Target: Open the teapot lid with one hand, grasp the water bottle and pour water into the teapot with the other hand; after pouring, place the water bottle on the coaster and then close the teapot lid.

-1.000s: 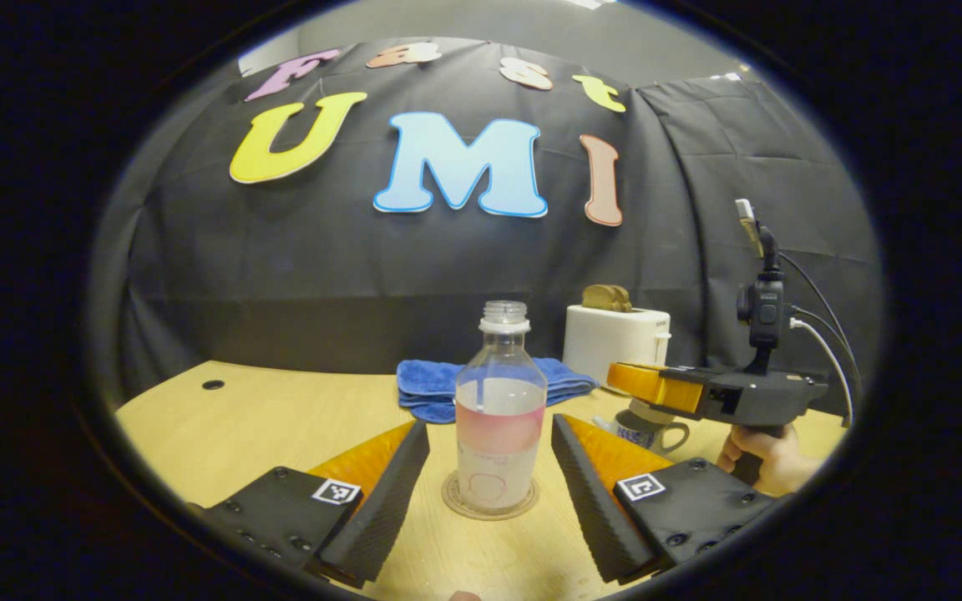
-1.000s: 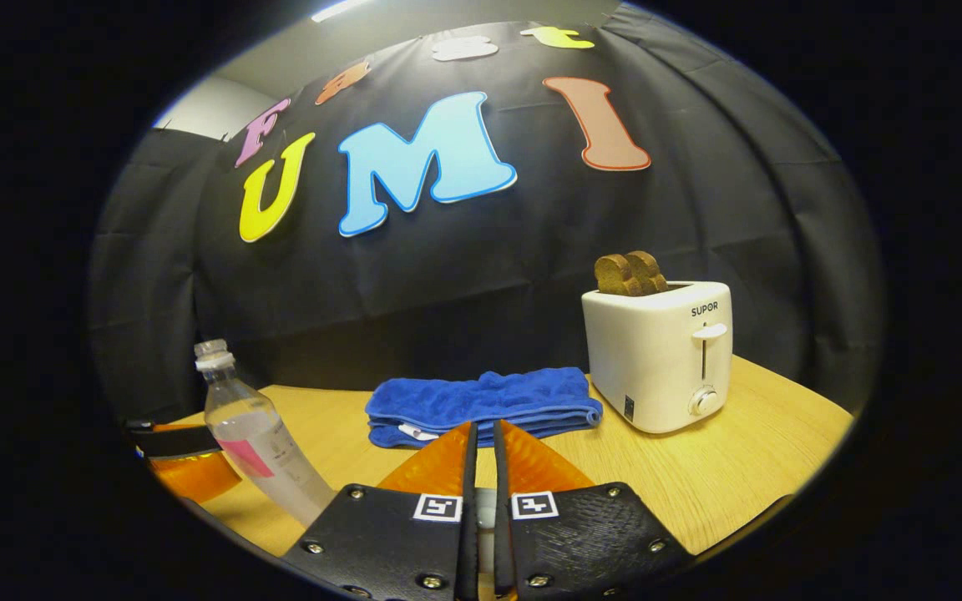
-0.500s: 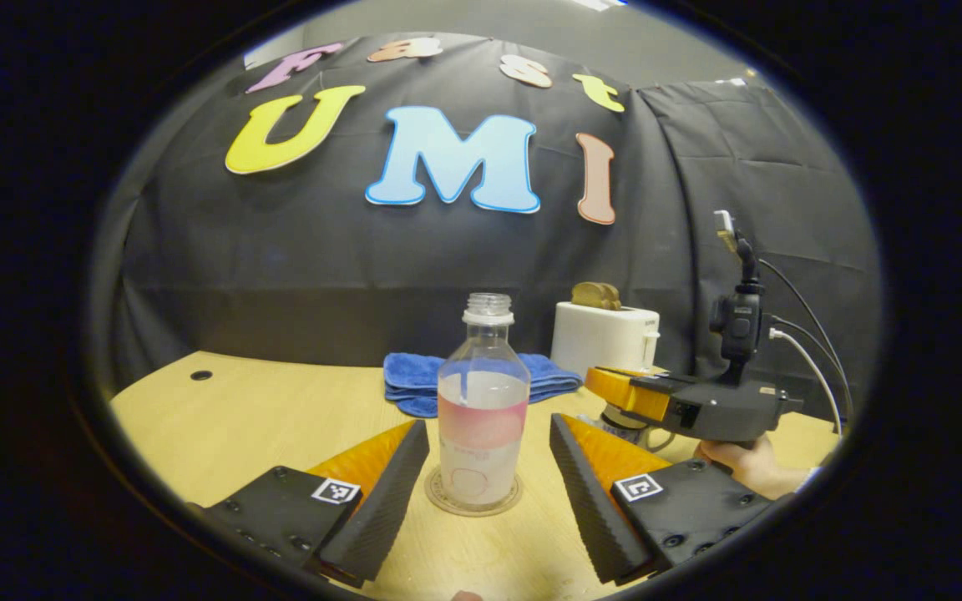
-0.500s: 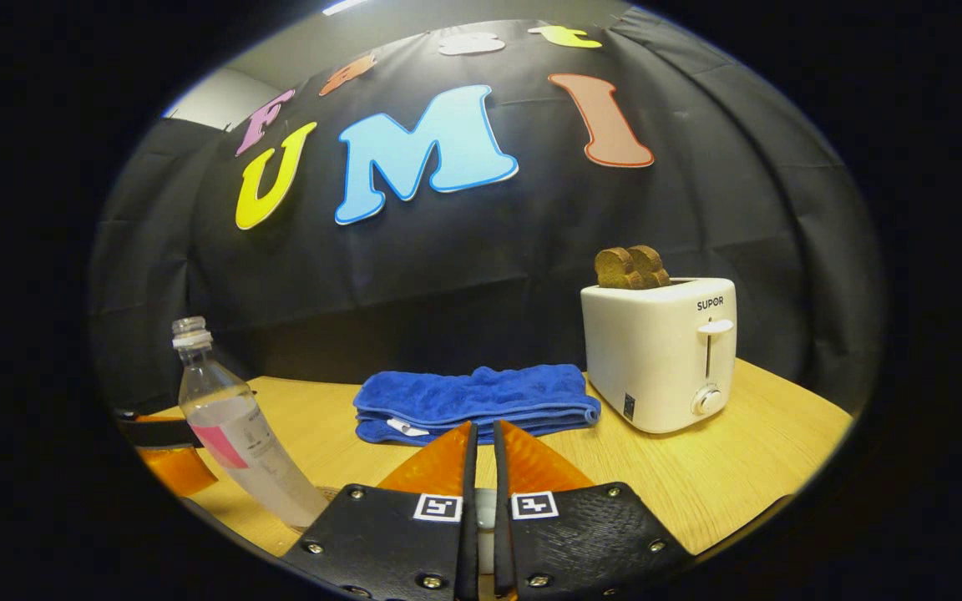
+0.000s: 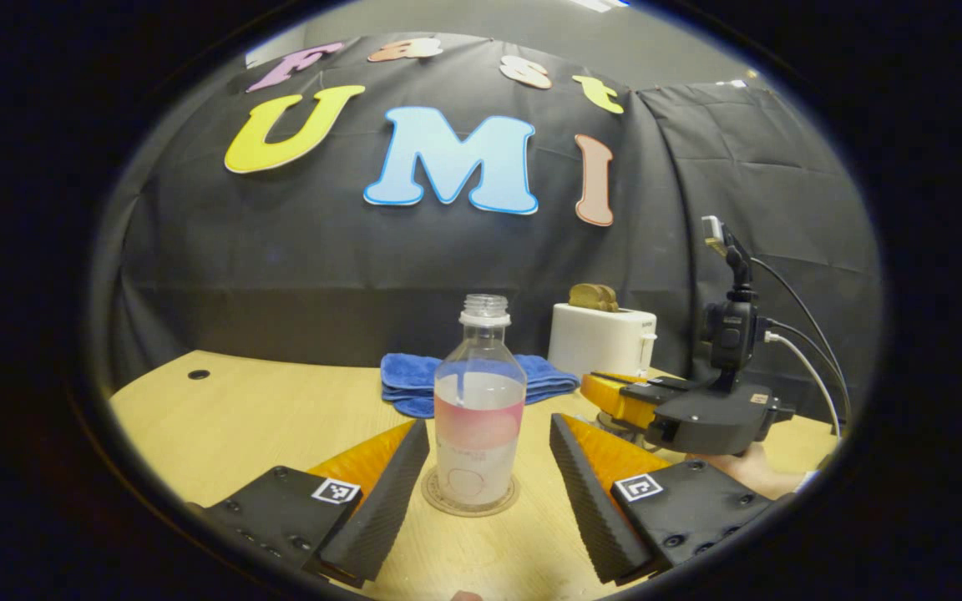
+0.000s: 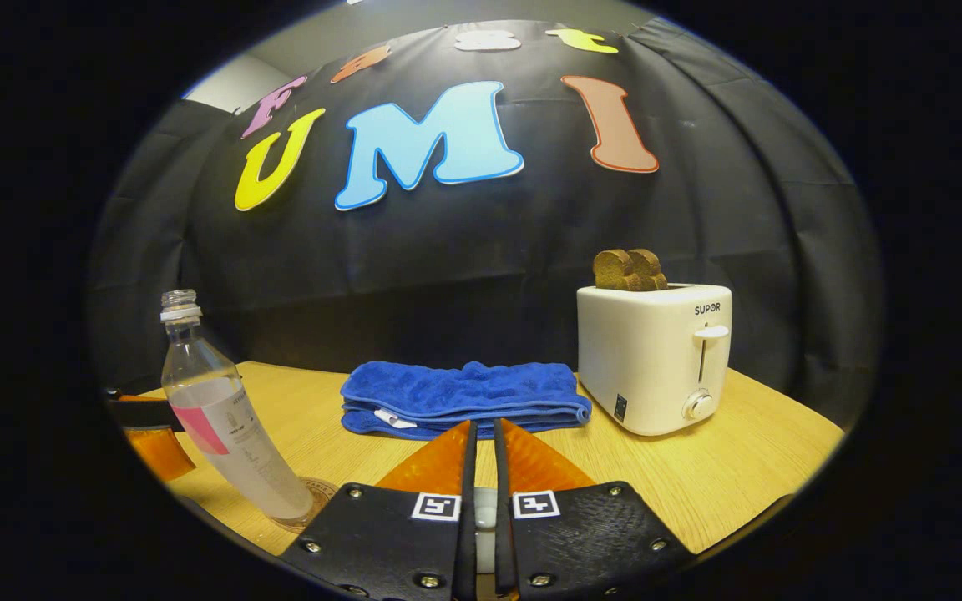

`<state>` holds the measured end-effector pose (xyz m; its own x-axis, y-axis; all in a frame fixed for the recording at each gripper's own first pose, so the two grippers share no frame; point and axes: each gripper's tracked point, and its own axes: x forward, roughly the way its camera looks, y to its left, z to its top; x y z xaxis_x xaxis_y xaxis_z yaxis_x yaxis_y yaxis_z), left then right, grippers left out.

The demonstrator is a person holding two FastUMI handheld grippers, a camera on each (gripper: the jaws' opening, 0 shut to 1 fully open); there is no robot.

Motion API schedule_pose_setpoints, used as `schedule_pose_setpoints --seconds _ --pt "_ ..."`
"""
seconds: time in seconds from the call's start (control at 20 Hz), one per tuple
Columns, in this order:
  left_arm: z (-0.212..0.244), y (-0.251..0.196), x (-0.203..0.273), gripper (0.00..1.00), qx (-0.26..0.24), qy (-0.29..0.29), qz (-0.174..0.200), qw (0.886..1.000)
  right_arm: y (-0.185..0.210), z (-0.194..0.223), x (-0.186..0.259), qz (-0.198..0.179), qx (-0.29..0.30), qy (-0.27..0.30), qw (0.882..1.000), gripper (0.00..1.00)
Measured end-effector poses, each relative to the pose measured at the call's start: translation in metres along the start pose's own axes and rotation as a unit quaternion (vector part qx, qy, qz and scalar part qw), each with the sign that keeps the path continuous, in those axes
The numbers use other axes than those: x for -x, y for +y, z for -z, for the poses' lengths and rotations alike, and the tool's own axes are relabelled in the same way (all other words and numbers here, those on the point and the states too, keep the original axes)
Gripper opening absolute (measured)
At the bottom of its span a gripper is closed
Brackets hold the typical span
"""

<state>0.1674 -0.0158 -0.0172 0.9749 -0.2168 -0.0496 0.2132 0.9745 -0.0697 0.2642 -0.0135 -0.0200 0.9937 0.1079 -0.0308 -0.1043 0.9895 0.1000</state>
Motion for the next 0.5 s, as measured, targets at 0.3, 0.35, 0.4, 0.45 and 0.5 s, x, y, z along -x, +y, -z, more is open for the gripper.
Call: schedule_pose_setpoints --seconds 0.3,0.35,0.4,0.45,0.5 --pt "-0.0019 0.0019 0.0001 1.00 -0.004 -0.003 -0.002 1.000 0.0014 0.0010 0.0007 0.008 0.007 0.003 1.000 0.14" --pt "-0.0027 0.0034 0.0000 1.00 -0.004 -0.003 -0.004 1.000 0.0005 0.0005 0.0003 0.012 0.008 0.004 1.000 0.14" --pt "-0.0008 0.0026 -0.0008 1.00 -0.004 -0.002 -0.003 1.000 -0.0018 0.0007 0.0016 0.018 0.012 0.005 1.000 0.15" --pt "-0.0007 0.0025 -0.0004 1.00 -0.005 -0.001 -0.003 1.000 -0.0021 0.0000 0.0025 0.020 0.018 0.004 1.000 0.15" --pt "0.0007 0.0023 -0.0006 1.00 -0.004 0.000 -0.003 1.000 -0.0009 -0.0001 0.0031 0.022 0.025 0.003 0.999 0.21"
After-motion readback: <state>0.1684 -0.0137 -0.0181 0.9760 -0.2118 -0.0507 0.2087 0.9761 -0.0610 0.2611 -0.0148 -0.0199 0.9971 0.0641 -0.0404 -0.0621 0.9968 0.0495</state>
